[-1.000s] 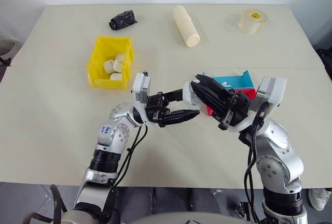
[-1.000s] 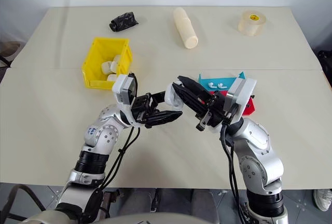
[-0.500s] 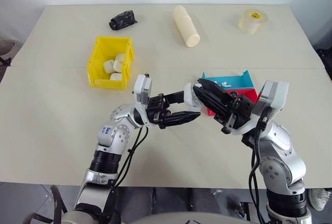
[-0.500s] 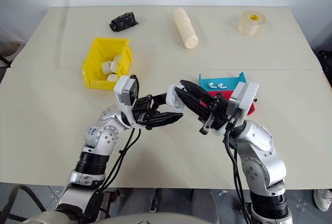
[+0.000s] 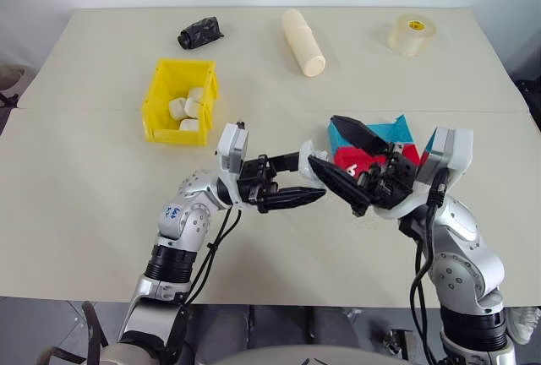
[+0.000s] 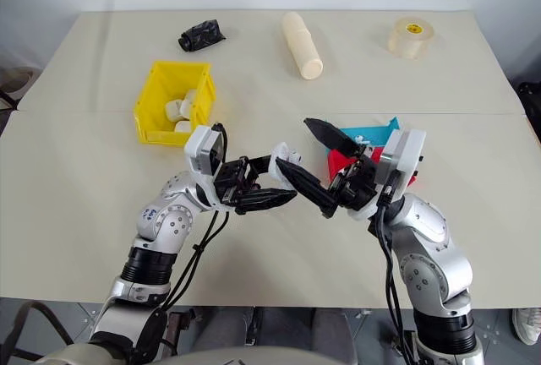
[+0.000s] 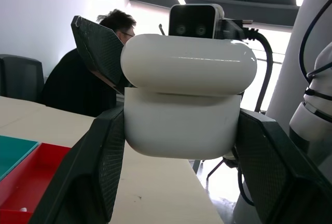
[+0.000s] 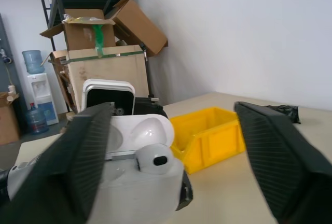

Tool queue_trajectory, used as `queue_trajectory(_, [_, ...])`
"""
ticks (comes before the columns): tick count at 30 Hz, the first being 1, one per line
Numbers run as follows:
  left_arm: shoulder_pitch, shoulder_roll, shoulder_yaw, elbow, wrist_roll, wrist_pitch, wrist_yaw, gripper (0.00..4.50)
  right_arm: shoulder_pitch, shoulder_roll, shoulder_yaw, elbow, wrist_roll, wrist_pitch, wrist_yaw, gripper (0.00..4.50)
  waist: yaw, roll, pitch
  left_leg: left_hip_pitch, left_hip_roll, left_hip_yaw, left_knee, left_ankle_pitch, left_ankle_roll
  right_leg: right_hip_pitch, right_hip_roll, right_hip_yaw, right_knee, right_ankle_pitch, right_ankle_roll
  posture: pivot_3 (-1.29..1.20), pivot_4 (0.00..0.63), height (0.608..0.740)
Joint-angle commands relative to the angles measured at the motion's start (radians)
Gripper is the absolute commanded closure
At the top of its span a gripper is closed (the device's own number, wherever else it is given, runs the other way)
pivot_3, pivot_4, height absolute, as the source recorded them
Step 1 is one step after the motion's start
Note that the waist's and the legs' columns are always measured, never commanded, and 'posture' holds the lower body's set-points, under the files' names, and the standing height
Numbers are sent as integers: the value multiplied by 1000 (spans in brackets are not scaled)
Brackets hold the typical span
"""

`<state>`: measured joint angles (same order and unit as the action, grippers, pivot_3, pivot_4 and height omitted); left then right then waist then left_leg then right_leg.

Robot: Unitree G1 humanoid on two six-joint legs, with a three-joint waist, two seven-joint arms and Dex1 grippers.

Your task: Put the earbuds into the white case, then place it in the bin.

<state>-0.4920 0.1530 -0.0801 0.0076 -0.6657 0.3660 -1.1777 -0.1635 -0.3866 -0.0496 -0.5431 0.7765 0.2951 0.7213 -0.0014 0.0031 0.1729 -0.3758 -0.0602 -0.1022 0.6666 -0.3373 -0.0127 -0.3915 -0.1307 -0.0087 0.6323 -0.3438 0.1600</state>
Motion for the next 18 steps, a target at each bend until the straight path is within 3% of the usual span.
queue_trajectory(1, [5, -10, 6, -53, -15, -33, 2, 1702, 0, -29, -18, -22, 26, 28, 1, 5, 0, 0, 0, 0, 0, 0, 0, 0, 0, 0, 0, 0, 0, 0, 0, 0, 150, 740])
queue_trajectory(8, [89, 69, -1, -6, 83, -181, -65, 1702, 74, -219, -221, -6, 81, 63, 80, 5, 3, 0, 0, 0, 0, 0, 0, 0, 0, 0, -1, 0, 0, 0, 0, 0, 150, 740])
queue_trajectory(13, [133, 93, 3, 19, 159, -336, -70, 1702, 192, -362, -349, 164, -65, -51, 239, 5, 14, 0, 0, 0, -3, 1, 0, 0, 1, 2, 0, 0, -3, 0, 0, 0, 150, 740])
queue_trajectory(18, [188, 79, 5, -34, 162, -366, -6, 1702, 226, -458, -396, 438, -228, -230, 363, 5, 21, 0, 0, 1, -4, 3, 0, 0, 2, 2, -1, 1, -3, 0, 0, 0, 150, 740])
